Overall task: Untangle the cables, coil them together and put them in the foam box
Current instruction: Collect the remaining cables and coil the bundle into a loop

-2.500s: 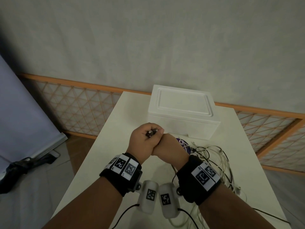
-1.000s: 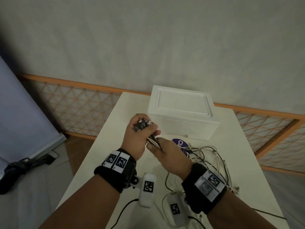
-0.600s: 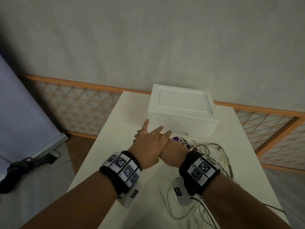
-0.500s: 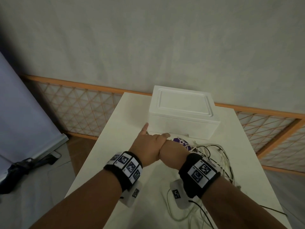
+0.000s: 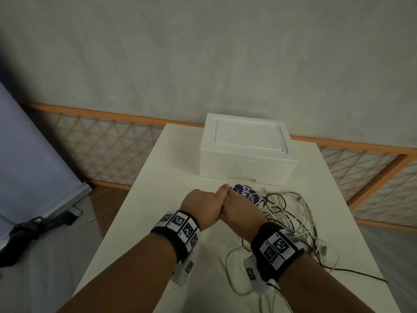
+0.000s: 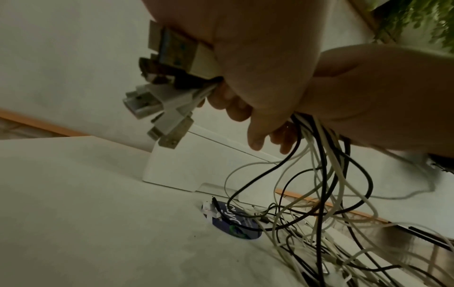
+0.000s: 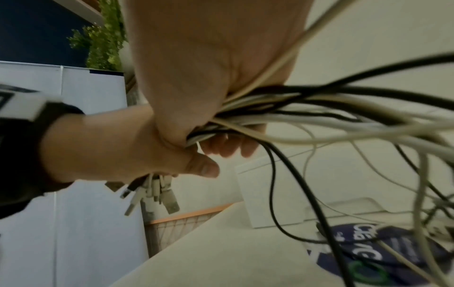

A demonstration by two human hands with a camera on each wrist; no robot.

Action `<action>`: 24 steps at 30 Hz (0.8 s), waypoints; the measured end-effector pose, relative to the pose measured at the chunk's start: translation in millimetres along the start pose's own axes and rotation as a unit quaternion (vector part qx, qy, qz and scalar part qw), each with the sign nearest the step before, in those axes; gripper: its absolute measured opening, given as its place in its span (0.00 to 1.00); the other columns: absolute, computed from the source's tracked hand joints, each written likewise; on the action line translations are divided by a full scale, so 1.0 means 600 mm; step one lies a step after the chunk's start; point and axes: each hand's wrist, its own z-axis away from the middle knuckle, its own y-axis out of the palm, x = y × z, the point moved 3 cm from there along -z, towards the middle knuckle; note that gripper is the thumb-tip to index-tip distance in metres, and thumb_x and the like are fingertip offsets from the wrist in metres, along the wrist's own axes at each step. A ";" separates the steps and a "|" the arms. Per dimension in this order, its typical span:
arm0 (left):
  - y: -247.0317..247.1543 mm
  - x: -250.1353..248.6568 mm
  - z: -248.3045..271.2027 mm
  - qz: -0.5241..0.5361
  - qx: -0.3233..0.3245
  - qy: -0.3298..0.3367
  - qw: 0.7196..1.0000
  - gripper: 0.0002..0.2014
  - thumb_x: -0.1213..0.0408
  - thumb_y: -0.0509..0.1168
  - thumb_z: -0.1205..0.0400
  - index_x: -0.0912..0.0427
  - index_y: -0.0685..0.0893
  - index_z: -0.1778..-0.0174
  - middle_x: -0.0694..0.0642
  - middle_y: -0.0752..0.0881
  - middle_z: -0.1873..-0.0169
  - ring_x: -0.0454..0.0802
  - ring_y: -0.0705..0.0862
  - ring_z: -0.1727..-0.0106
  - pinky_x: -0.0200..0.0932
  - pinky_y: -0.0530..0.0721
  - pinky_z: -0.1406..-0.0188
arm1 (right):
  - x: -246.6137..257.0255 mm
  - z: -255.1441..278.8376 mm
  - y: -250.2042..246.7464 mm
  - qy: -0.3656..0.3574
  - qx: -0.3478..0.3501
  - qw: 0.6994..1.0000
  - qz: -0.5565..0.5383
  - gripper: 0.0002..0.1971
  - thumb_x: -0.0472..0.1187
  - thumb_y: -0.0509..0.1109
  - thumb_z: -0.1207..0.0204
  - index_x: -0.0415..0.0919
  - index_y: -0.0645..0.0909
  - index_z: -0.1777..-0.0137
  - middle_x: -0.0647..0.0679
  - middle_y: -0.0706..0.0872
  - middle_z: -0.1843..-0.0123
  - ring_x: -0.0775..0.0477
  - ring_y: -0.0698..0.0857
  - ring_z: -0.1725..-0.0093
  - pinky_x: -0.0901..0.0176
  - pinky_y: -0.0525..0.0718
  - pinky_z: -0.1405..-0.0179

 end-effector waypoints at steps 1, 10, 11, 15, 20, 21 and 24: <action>0.001 0.000 -0.001 -0.003 0.000 -0.003 1.000 0.29 0.61 0.54 0.19 0.56 0.55 0.20 0.53 0.88 0.61 0.55 0.77 0.69 0.44 0.74 0.64 | -0.001 0.006 0.000 -0.002 -0.022 1.000 -0.007 0.12 0.40 0.63 0.25 0.35 0.81 0.46 0.41 0.82 0.49 0.44 0.81 0.55 0.53 0.83 0.54; 0.013 0.035 0.002 -0.053 0.047 -0.025 0.997 0.19 0.63 0.53 0.16 0.57 0.70 0.29 0.55 0.88 0.54 0.59 0.85 0.57 0.45 0.70 0.60 | -0.013 0.039 -0.005 -0.024 -0.192 0.976 -0.099 0.10 0.42 0.65 0.30 0.40 0.84 0.53 0.50 0.85 0.58 0.54 0.78 0.55 0.71 0.72 0.50; 0.016 0.046 0.004 -0.067 0.055 -0.027 0.996 0.13 0.63 0.53 0.16 0.56 0.76 0.37 0.55 0.87 0.54 0.59 0.84 0.59 0.45 0.70 0.60 | -0.015 0.042 -0.006 -0.026 -0.198 0.974 -0.102 0.09 0.40 0.64 0.30 0.40 0.84 0.54 0.51 0.85 0.59 0.55 0.78 0.55 0.71 0.72 0.51; 0.016 0.046 0.012 -0.100 0.066 -0.015 0.993 0.07 0.61 0.53 0.16 0.55 0.76 0.55 0.55 0.87 0.57 0.58 0.81 0.62 0.45 0.66 0.60 | -0.009 0.034 -0.005 -0.039 -0.167 0.979 -0.109 0.09 0.37 0.64 0.32 0.41 0.85 0.57 0.52 0.86 0.60 0.53 0.81 0.57 0.63 0.79 0.52; 0.006 0.042 0.010 -0.128 0.062 -0.019 0.990 0.07 0.66 0.53 0.17 0.53 0.76 0.55 0.54 0.87 0.59 0.57 0.77 0.66 0.45 0.63 0.59 | 0.011 0.018 -0.001 0.022 -0.091 0.986 -0.136 0.12 0.35 0.66 0.31 0.40 0.84 0.49 0.46 0.86 0.55 0.47 0.82 0.53 0.55 0.79 0.53; 0.004 0.042 0.011 -0.132 0.064 -0.018 0.989 0.07 0.66 0.53 0.18 0.54 0.77 0.54 0.53 0.87 0.59 0.56 0.75 0.67 0.45 0.63 0.58 | 0.013 0.018 0.000 0.038 -0.072 0.987 -0.141 0.12 0.36 0.67 0.31 0.40 0.83 0.48 0.46 0.85 0.54 0.46 0.81 0.53 0.55 0.79 0.54; -0.005 0.041 0.010 -0.146 0.065 -0.006 0.987 0.08 0.67 0.55 0.18 0.55 0.78 0.51 0.53 0.87 0.58 0.57 0.81 0.64 0.46 0.63 0.57 | 0.013 0.020 0.005 0.073 -0.057 0.984 -0.152 0.13 0.38 0.69 0.32 0.42 0.80 0.47 0.47 0.85 0.54 0.46 0.82 0.55 0.55 0.79 0.57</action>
